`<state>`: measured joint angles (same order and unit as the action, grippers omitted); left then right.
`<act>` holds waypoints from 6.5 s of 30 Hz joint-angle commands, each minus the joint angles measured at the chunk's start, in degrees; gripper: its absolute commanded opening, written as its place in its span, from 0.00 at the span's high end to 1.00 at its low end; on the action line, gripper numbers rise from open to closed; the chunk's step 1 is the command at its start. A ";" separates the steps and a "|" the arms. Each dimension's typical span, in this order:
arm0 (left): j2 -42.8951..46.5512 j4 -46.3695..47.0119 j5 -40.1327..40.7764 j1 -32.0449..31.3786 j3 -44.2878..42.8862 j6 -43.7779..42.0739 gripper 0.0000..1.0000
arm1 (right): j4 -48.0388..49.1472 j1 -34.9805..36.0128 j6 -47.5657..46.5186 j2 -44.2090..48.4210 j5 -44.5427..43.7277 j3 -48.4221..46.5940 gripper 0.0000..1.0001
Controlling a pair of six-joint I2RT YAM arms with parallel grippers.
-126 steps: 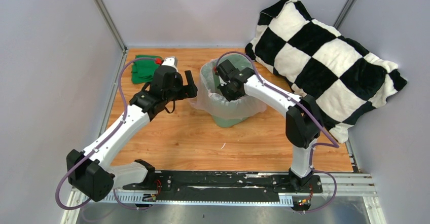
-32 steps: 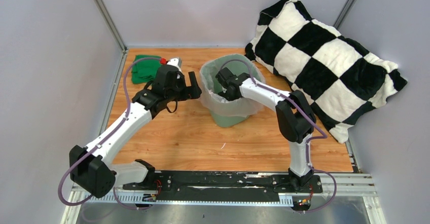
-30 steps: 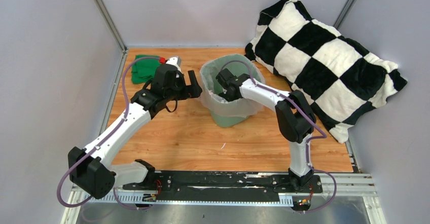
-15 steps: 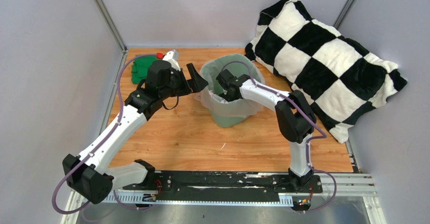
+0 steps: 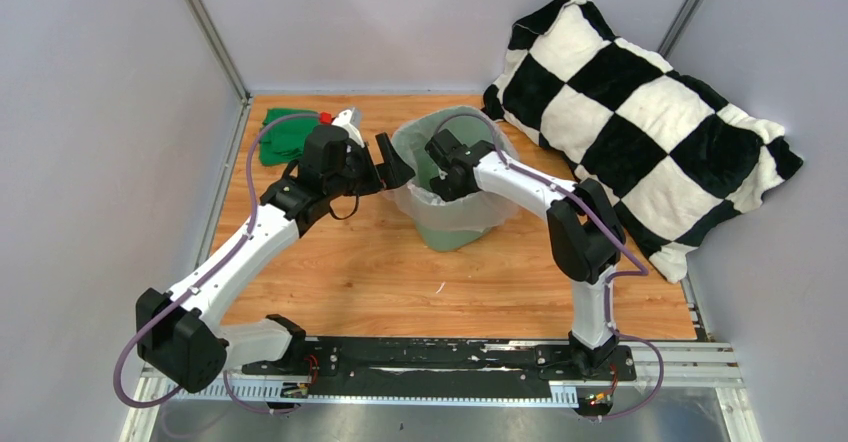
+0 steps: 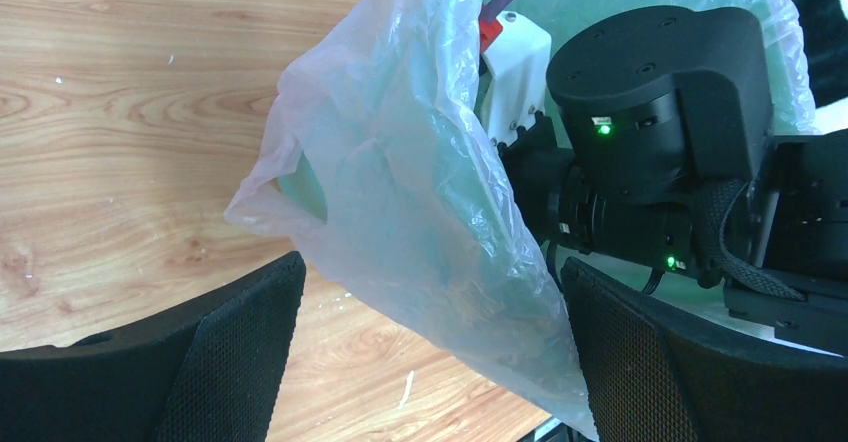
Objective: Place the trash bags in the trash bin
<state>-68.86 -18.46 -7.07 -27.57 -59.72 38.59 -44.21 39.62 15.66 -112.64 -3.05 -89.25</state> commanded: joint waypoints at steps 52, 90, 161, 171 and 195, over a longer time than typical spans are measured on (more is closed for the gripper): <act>-1.20 -1.31 0.99 -1.61 -2.35 -2.09 0.00 | -0.64 1.67 3.40 6.16 -3.11 -0.07 0.45; 4.03 -3.49 6.98 -14.01 -0.73 -3.26 0.00 | -4.94 1.56 3.80 5.47 -2.92 -6.99 0.42; 2.61 -5.27 11.04 -14.09 -7.95 -5.24 0.00 | -4.83 1.88 2.72 24.45 -5.08 -13.19 0.41; 5.47 -11.60 18.57 -14.09 -15.39 -8.59 0.00 | 0.17 1.91 -0.51 39.88 -9.59 -7.00 0.27; 21.33 -15.47 28.82 -14.09 -5.42 -17.33 0.00 | 6.59 1.83 -2.55 68.73 -19.12 16.26 0.00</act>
<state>-49.28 -33.41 19.42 -41.23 -66.63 22.65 -40.14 40.91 13.82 -45.82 -19.77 -74.54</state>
